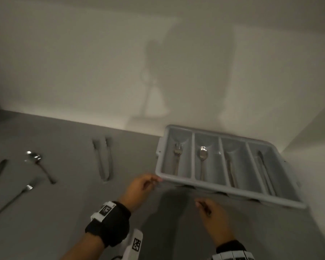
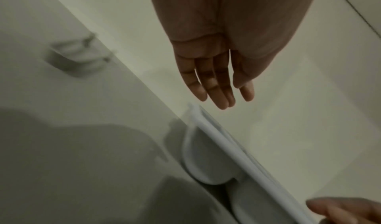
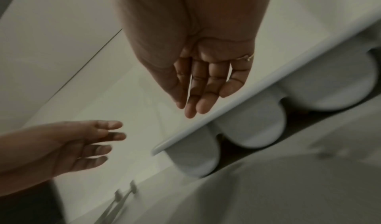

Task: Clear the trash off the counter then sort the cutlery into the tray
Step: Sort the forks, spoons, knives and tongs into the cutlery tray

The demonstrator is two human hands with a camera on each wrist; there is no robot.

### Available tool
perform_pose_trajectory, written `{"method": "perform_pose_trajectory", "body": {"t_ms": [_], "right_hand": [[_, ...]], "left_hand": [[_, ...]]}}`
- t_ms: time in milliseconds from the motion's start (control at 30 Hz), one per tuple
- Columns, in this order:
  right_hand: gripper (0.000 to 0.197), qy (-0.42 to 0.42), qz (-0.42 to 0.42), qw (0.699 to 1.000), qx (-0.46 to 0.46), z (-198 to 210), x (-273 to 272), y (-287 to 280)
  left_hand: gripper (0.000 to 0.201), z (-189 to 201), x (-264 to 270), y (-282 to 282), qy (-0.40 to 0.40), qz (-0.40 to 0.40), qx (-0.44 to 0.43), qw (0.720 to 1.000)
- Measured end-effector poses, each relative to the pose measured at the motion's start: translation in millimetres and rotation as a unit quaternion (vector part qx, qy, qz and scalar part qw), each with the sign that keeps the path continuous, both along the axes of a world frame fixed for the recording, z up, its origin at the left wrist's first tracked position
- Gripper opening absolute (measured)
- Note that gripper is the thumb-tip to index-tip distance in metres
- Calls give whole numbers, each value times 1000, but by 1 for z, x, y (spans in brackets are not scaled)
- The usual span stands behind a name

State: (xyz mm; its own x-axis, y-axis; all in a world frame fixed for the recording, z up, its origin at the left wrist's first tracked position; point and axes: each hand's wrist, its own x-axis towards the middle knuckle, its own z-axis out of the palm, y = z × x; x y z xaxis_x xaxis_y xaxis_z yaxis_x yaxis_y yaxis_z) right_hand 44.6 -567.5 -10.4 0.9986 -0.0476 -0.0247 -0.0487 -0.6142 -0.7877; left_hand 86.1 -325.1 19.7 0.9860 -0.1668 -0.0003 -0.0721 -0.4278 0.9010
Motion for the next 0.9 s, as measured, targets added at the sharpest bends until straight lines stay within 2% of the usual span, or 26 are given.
{"method": "perform_pose_trajectory", "body": {"t_ms": [67, 233, 367, 400, 433, 567, 667, 733, 833, 900], "right_hand": [[33, 3, 17, 1000, 5, -5, 3, 43], [33, 52, 74, 996, 2, -4, 14, 176], [8, 57, 139, 987, -63, -17, 42, 274], [9, 45, 143, 986, -79, -24, 53, 297], [19, 43, 139, 984, -99, -29, 65, 318], [48, 70, 98, 970, -212, -25, 109, 373], [61, 109, 78, 960, -244, -26, 133, 394], [63, 114, 65, 956, -263, -32, 140, 399], [57, 114, 34, 955, -272, -42, 145, 402], [56, 144, 23, 960, -237, -38, 144, 405]], "left_hand": [[59, -12, -26, 52, 16, 35, 6, 999], [63, -24, -69, 189, 40, 136, 12, 990], [52, -33, -89, 288, 48, 209, 19, 977], [51, -37, -94, 310, 55, 226, 16, 972], [51, -40, -99, 331, 59, 238, 26, 969], [45, -40, -116, 384, 71, 280, 67, 955], [39, -43, -125, 415, 97, 291, 87, 948], [34, -46, -126, 427, 125, 284, 108, 945], [12, -53, -121, 432, 159, 264, 147, 940], [18, -60, -115, 433, 184, 244, 181, 935]]}}
